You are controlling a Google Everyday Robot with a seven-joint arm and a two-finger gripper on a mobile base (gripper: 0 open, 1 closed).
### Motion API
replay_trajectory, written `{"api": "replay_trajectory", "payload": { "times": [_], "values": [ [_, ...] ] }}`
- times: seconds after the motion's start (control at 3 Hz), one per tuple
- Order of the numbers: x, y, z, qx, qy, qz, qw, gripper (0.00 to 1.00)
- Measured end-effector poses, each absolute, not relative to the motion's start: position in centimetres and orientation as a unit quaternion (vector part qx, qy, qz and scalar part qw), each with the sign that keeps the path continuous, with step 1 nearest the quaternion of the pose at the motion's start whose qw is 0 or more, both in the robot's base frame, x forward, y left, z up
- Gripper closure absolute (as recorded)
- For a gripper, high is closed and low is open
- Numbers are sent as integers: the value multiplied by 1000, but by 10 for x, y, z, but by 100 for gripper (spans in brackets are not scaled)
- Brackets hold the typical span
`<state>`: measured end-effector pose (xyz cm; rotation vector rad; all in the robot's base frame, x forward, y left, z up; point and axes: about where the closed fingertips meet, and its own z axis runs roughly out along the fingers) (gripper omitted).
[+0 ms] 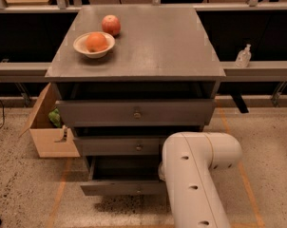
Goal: Open bottom drawer
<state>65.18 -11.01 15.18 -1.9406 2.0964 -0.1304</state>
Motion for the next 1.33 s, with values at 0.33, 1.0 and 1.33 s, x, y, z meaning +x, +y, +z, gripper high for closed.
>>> {"api": "replay_trajectory", "payload": {
  "times": [0.33, 1.0, 1.33],
  "values": [
    [652, -110, 153, -672, 726, -45, 140, 100],
    [653, -110, 153, -672, 726, -45, 140, 100],
    [653, -110, 153, -672, 726, -45, 140, 100]
  ]
}}
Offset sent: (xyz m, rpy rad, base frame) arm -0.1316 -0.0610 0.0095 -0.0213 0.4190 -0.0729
